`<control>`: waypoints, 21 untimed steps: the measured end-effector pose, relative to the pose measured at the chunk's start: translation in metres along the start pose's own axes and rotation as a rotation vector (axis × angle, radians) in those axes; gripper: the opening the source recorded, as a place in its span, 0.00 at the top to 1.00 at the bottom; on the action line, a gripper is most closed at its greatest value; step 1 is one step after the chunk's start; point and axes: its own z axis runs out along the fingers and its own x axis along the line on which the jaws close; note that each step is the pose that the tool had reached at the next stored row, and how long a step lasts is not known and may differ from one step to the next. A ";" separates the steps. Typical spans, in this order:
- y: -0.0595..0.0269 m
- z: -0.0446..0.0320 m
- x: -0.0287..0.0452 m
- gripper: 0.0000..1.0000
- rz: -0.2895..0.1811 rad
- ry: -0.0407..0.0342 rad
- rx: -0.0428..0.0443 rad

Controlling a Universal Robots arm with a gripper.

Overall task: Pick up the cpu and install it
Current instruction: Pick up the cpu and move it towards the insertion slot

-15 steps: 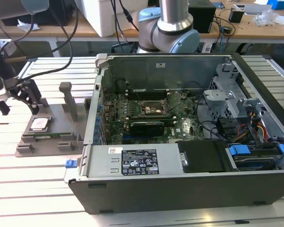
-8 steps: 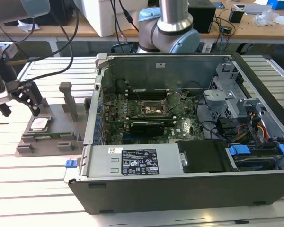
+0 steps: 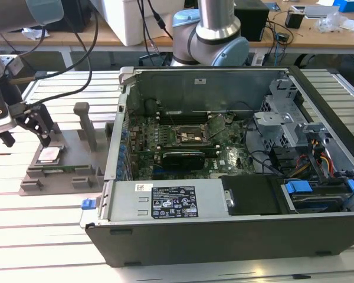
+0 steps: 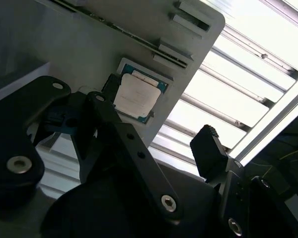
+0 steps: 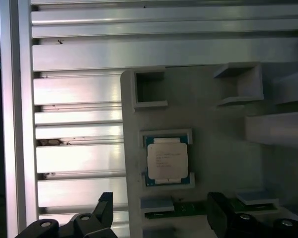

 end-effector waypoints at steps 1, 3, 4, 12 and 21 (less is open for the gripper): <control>0.0000 0.0016 0.0000 0.16 0.000 0.0000 0.0001; -0.0001 0.0036 0.0001 0.16 0.000 0.0000 0.0002; -0.0001 0.0058 0.0001 0.16 0.000 0.0000 0.0003; -0.0002 0.0199 0.0004 0.16 0.000 -0.0001 0.0002; 0.0063 0.0324 -0.0059 0.16 -0.007 -0.0001 0.0019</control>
